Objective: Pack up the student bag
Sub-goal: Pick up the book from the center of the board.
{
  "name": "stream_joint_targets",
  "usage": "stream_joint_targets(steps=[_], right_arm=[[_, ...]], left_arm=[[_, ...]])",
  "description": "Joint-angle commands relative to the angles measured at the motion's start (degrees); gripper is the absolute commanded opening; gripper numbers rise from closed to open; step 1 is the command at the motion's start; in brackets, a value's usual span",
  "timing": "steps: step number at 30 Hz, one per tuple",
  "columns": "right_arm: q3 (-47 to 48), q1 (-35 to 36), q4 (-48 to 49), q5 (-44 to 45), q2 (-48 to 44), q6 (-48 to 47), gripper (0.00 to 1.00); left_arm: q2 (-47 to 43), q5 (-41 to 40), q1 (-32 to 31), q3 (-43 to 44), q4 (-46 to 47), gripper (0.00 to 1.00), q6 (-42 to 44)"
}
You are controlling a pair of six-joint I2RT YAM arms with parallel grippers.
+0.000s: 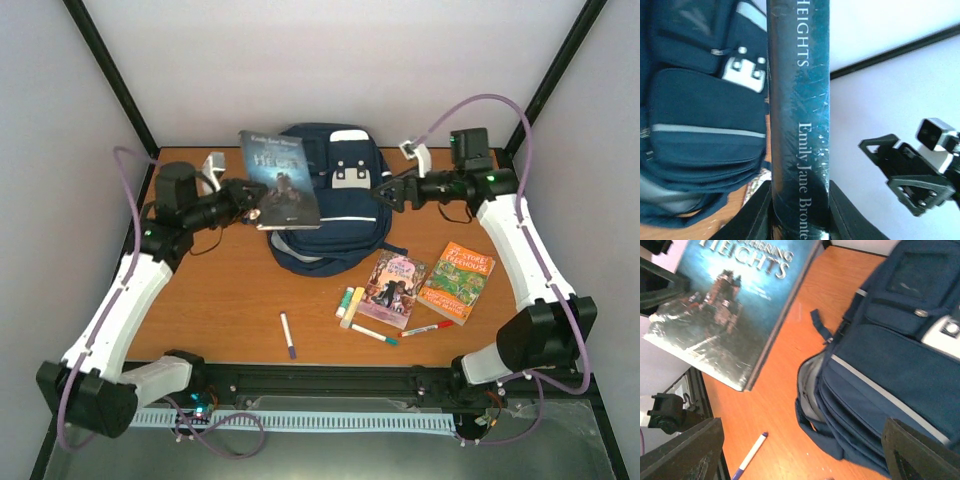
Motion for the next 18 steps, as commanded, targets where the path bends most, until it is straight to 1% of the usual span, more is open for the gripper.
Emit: stream_joint_targets(steps=[1,7,11,14,16,18], right_arm=[[-4.2,-5.6,-0.9,-6.4,-2.9,1.1,0.89],[-6.1,-6.5,1.5,-12.7,-2.9,4.0,0.90],[-7.0,-6.5,4.6,-17.0,-3.5,7.3,0.90],[-8.9,-6.5,8.0,-17.6,-5.2,10.9,0.90],[-10.5,-6.6,9.7,-18.1,-6.5,13.0,0.90],[-12.2,-6.9,11.9,-19.1,-8.1,15.2,0.90]], left_arm=[[4.9,5.4,-5.9,9.4,19.3,0.01,1.1],[12.4,5.3,-14.0,13.1,30.9,0.01,0.1],[16.6,3.5,-18.7,14.7,35.7,0.01,-1.0],[17.7,1.3,-20.9,14.0,39.3,0.01,-2.9],[17.6,0.5,-21.8,12.1,43.1,0.01,-5.1],[17.3,0.1,-22.5,10.5,45.1,0.01,-6.4]])
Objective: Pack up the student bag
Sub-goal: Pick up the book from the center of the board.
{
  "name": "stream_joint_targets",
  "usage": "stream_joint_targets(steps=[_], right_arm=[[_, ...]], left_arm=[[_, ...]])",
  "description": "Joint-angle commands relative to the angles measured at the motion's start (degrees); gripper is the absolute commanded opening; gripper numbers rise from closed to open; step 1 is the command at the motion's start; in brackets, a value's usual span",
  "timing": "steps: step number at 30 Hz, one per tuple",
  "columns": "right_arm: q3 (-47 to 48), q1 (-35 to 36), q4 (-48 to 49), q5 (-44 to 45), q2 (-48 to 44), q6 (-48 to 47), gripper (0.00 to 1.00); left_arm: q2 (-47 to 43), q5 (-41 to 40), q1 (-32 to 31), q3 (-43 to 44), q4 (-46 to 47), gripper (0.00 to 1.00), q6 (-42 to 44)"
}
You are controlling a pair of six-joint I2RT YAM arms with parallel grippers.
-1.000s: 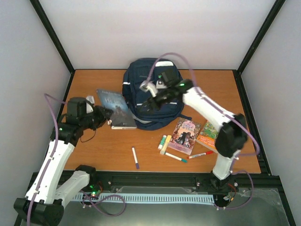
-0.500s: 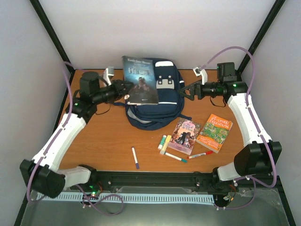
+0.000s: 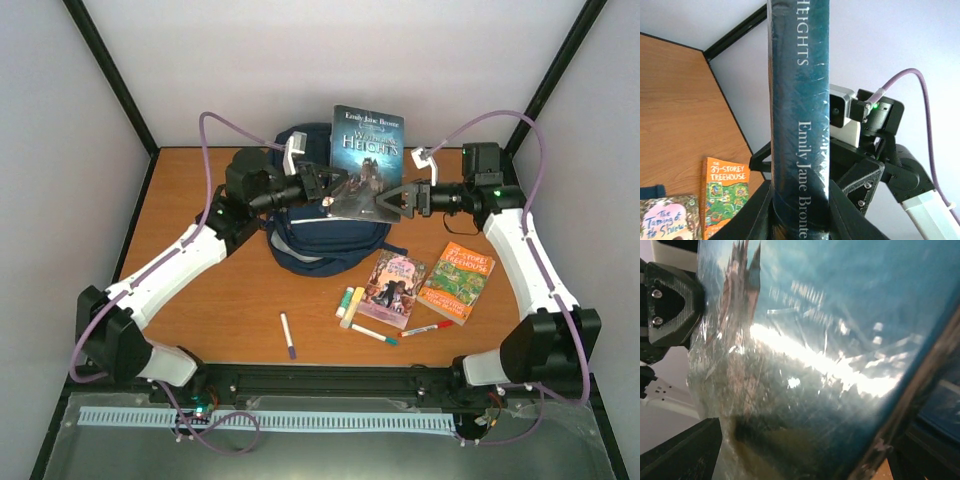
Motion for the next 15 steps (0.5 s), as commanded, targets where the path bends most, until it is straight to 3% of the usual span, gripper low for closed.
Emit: stream_joint_targets(steps=[1,6,12,15], right_arm=[[-3.1,-0.6,6.9,-4.8,-4.7,6.9,0.90],[-3.6,-1.3,10.9,-8.8,-6.3,11.6,0.87],[-2.9,-1.3,12.0,-14.5,-4.5,14.7,0.69],[-2.2,-1.5,10.7,-15.0,-4.0,14.5,0.60]], left_arm=[[-2.7,-1.8,-1.3,0.1,17.5,0.01,-3.5],[-3.7,-2.7,-1.3,-5.0,21.5,0.01,-3.7],[0.6,-0.1,-1.3,-6.7,26.1,0.02,-5.2],[3.3,0.5,-1.3,-7.6,29.1,0.15,-7.0]])
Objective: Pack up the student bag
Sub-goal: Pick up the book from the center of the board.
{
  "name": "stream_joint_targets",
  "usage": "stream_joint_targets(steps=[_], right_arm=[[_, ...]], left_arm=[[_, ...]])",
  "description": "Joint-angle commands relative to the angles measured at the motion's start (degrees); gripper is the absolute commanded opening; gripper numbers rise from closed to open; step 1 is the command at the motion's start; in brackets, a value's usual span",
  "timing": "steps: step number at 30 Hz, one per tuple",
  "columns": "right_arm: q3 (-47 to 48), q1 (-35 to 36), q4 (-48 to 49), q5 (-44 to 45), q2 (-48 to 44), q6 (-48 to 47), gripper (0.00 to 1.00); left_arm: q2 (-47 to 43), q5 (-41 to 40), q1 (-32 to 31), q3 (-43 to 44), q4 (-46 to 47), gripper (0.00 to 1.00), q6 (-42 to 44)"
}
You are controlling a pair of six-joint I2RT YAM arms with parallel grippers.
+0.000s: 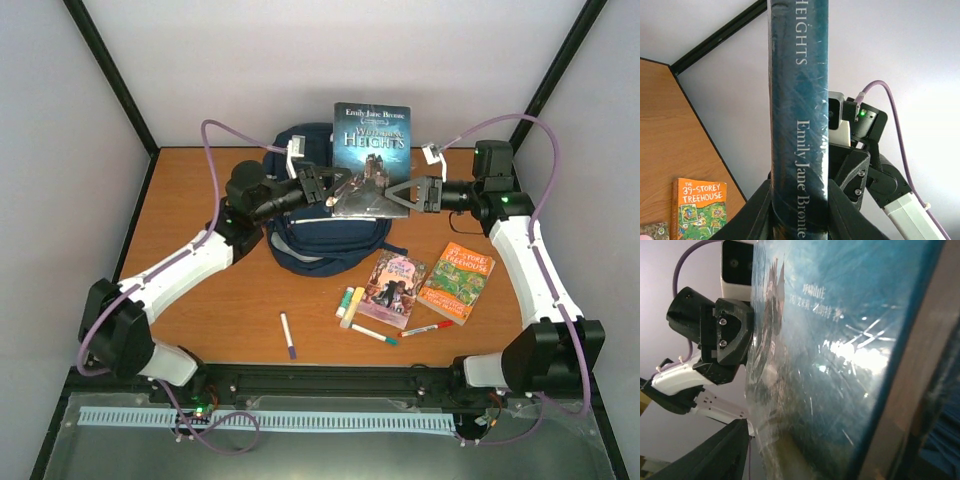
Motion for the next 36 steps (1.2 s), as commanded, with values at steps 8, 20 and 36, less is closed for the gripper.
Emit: stream_joint_targets(steps=[8,20,36], right_arm=[[1.1,-2.0,-1.1,-6.1,-0.3,0.5,0.51],[-2.0,-5.1,1.9,-3.5,-0.8,3.3,0.20],[-7.8,-13.6,-4.5,15.8,-2.7,-18.9,0.03]], left_arm=[[7.0,0.3,-0.5,-1.6,14.5,0.20,-3.5],[10.8,0.2,-0.4,1.3,5.9,0.50,1.7],[12.8,-16.2,1.9,13.2,-36.8,0.77,27.7]])
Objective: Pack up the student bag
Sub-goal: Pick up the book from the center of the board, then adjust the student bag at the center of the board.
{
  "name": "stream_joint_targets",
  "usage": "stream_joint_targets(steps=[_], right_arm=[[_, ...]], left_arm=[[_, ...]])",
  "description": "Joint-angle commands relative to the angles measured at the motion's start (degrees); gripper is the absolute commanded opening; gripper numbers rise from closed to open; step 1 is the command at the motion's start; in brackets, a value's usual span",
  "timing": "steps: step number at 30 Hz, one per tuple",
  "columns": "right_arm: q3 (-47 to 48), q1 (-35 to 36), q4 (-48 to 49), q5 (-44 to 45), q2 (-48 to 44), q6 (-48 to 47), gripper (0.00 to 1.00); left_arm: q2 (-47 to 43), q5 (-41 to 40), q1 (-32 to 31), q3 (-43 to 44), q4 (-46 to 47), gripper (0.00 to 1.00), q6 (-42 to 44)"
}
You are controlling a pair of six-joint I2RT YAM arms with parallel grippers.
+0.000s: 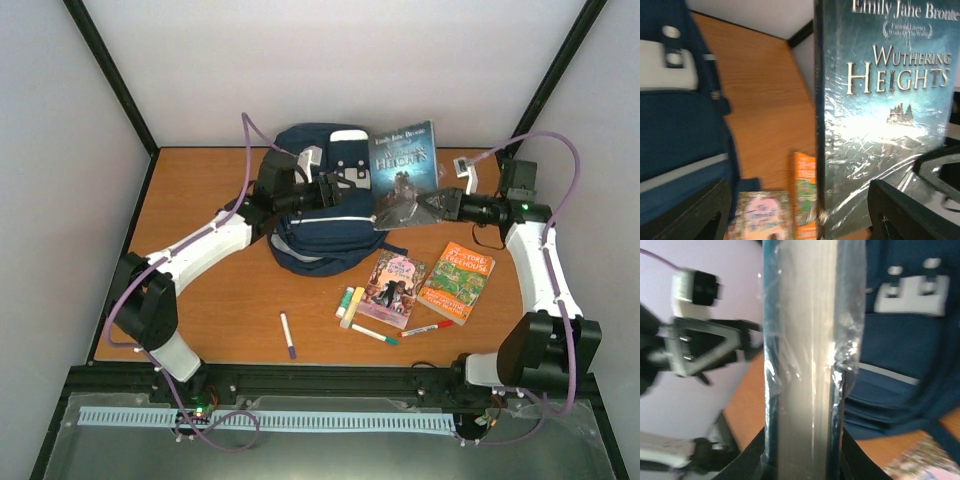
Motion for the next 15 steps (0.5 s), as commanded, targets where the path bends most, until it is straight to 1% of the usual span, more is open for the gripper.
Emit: stream_joint_targets(steps=[1,3,5,7,10,13,15], right_arm=[[-6.1,-2.9,3.6,9.4,-5.3,-11.3,0.03],[-10.1,-3.1,6.0,12.2,-7.6,-13.1,0.03],[-12.8,-3.4,7.1,11.7,-9.7,-16.9,0.03],[-13.7,-4.0,6.9,12.6,-11.4,-19.6,0.03],[-14.4,-4.3,7.4,15.2,-12.1,-20.1,0.03],[-15.7,-4.6,7.3,13.6,-10.8,-19.8,0.03],[-15.9,-5.4,7.0,12.1,-10.4,-19.5,0.03]], left_arm=[[1.3,-14.1,0.4,7.8,-23.7,0.77,16.1],[1.7,-19.0,0.4,8.8,-28.1,0.76,21.2],[1.9,-20.4,0.3,8.9,-31.1,0.75,26.2],[2.8,-21.9,-0.2,9.5,-35.2,0.71,30.8],[4.6,-24.6,-1.9,9.9,-38.7,0.67,38.3],[8.7,-30.6,-2.6,12.3,-43.0,0.64,40.7],[12.8,-38.9,-2.1,16.1,-47.2,0.64,38.3]])
